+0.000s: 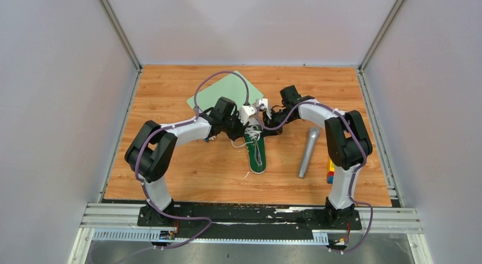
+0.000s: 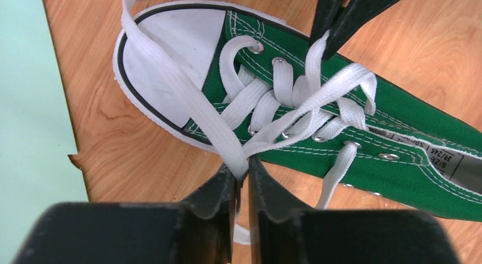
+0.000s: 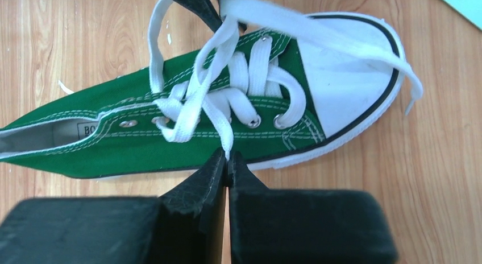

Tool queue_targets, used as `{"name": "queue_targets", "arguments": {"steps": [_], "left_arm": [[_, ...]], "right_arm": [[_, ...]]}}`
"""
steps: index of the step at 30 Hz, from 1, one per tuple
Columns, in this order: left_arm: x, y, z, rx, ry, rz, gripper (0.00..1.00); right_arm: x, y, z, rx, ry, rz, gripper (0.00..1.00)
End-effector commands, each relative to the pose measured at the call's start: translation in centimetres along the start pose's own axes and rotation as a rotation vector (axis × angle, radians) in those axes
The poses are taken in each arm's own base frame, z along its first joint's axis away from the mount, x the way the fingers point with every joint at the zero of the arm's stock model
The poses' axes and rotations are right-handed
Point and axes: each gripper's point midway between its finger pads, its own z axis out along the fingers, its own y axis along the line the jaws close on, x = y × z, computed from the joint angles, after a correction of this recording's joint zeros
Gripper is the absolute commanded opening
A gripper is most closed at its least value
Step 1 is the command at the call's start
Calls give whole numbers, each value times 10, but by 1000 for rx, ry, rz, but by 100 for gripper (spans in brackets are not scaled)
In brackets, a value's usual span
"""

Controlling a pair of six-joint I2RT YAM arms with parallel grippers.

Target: Tie the shoes

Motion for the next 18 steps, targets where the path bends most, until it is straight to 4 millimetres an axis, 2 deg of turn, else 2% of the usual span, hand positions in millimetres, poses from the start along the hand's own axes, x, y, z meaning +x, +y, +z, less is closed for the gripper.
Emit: {"name": "queue_targets", "arguments": {"steps": [1,3,6,7,8,11,14,15,16,17,18], "left_arm": [[-58,1,-15,-21,-144,42,32],[-60,0,-24,-18,-144,45,43],[-56,-6,-43,51,-140,38,51],[-60,-8,-51,71,-151,28,54],[-54,-11,-58,118,-132,-24,56],[-59,-3,-74,167,-136,-175,61],[-67,6,-70,171,-123,-348,63],[-72,11,-63,172,-117,-372,63],[-85,16,-63,168,-135,-394,64],[-83,21,-53,167,-123,-421,64],[-97,26,-52,168,-146,-435,65]], "right_arm": [[-28,28,-9,-19,5,-122,2],[-23,33,-19,-17,33,-107,2],[-11,39,-32,4,77,-92,2],[-7,40,-35,12,89,-85,2],[-3,42,-37,16,102,-80,2],[4,45,-41,35,127,-61,1],[4,41,-40,60,130,-24,0],[4,39,-40,71,130,-12,0],[3,37,-40,81,129,-3,0],[1,35,-40,90,127,0,0],[-1,34,-40,95,124,4,0]]}}
